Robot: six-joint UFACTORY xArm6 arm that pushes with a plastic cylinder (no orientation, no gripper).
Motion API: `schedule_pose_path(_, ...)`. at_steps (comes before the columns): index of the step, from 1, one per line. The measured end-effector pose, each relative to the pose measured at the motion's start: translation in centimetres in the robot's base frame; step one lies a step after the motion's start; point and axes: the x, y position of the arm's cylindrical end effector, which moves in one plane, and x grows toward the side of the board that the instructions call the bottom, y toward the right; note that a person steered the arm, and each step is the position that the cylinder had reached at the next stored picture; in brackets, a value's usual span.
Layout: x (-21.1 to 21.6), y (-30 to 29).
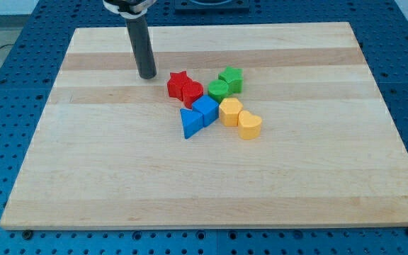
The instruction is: Move your arm to the right side of the board
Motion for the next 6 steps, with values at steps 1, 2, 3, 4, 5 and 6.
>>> schedule_pose_path(1,0.6,0.0)
schedule_pose_path(2,0.5,0.0)
schedule_pose_path(3,-5.0,1.4)
schedule_pose_path(4,-6.8,10.2)
schedule_pose_path(5,-6.0,22.0)
schedule_pose_path(6,-4.2,29.6)
